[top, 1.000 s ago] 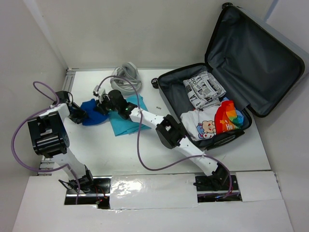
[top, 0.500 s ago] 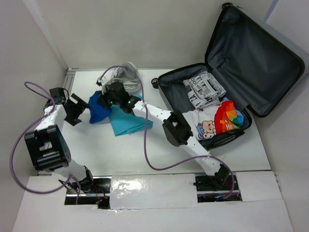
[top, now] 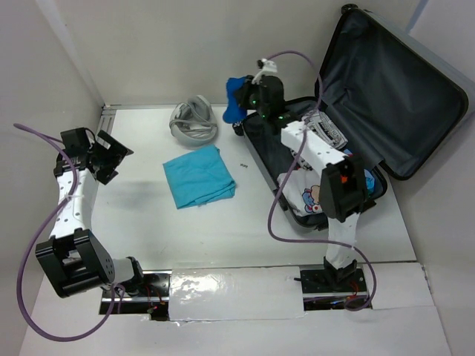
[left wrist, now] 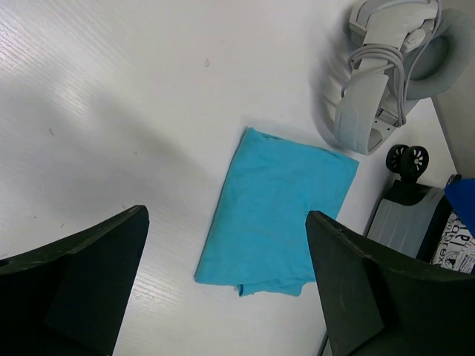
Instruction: Pack the luggage
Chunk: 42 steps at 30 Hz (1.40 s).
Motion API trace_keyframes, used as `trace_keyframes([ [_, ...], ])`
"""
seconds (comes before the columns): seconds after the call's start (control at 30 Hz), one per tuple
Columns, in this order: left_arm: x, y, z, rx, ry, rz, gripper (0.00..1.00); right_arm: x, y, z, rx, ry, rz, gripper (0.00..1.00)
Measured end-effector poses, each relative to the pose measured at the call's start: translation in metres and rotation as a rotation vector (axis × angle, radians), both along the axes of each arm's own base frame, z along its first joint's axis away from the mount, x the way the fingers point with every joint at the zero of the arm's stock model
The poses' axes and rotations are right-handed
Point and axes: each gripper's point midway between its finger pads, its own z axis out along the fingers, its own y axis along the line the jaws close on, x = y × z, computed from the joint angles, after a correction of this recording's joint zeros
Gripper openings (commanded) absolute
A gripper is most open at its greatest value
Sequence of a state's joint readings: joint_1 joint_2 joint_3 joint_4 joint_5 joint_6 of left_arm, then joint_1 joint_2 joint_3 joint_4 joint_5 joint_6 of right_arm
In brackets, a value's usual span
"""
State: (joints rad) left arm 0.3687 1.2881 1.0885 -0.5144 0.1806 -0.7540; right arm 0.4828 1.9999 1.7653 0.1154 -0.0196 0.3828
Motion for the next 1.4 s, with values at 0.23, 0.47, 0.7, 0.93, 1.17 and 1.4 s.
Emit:
trace_keyframes([
  [0.23, -0.001, 0.0, 0.001, -0.001, 0.0, 0.001, 1.0, -0.003, -0.074, -0.003, 0.133, 0.026, -0.28, 0.0],
  [0.47, -0.003, -0.002, 0.001, -0.003, 0.001, -0.001, 1.0, -0.017, -0.123, -0.037, 0.182, 0.07, -0.543, 0.0],
  [0.7, -0.001, -0.006, -0.003, -0.007, 0.007, -0.034, 1.0, -0.031, -0.155, -0.001, 0.215, 0.007, -0.639, 0.0],
  [0.93, -0.001, -0.006, -0.004, -0.004, 0.009, -0.037, 1.0, -0.032, -0.2, 0.009, 0.217, -0.014, -0.723, 0.0],
  [1.17, -0.005, -0.004, -0.002, 0.012, 0.005, -0.027, 1.0, -0.019, -0.199, -0.032, 0.169, 0.058, -0.713, 0.0],
  [1.4, -0.006, -0.002, 0.004, 0.03, -0.013, -0.02, 1.0, -0.006, -0.182, -0.066, 0.165, 0.117, -0.645, 0.0],
])
